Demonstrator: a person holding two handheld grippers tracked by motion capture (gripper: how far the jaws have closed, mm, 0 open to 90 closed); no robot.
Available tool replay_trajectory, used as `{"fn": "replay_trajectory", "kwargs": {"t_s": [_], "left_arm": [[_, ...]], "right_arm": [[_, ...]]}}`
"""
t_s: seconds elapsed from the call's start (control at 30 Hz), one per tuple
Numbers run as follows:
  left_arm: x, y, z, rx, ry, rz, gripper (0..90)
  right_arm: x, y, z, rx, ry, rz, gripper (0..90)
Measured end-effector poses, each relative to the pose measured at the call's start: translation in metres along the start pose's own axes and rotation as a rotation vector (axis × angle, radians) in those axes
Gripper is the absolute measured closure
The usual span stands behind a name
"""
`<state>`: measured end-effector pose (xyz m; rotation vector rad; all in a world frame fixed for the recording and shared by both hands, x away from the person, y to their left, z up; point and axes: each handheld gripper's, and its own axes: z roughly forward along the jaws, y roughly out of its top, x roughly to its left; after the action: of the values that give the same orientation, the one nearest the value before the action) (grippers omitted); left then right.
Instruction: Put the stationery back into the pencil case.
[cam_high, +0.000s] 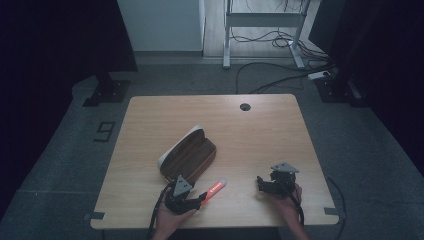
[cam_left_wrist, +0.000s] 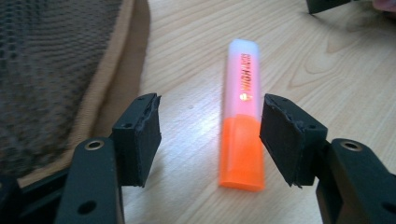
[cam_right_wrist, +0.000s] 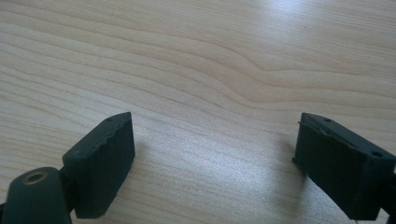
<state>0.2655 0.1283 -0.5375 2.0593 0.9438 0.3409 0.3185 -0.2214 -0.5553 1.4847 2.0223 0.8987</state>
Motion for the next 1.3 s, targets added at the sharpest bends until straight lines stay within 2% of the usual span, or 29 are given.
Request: {"fn": "replay_trajectory", "kwargs": {"t_s": [0.23,0.77,0.93,1.03,1.17,1.3], "left_arm": [[-0.009,-0.001,0.009,0.035,-0.024,0.022,38.0],[-0.015,-0.002,0.015,0.087,-0.033,0.034,44.8],[-0.017,-0.002,0.015,0.088,-0.023,0.046,52.6],[-0.020,-0.002,0.015,0.088,-0.004,0.072,58.3],[-0.020,-0.002,0.015,0.086,-0.003,0.070,66.0],[-0.020,-0.002,0.015,0.083,-0.011,0.065,67.2]], "right_arm": [[0.000,0.000,0.000,0.000,0.000,-0.001,11.9],[0.000,0.000,0.000,0.000,0.000,-0.001,12.0],[0.000,0.000,0.000,-0.001,0.000,-0.001,11.9],[0.000,0.000,0.000,-0.001,0.000,-0.001,12.0],[0.000,0.000,0.000,-0.001,0.000,-0.001,12.0],[0.000,0.000,0.000,-0.001,0.000,-0.001,12.0]]}}
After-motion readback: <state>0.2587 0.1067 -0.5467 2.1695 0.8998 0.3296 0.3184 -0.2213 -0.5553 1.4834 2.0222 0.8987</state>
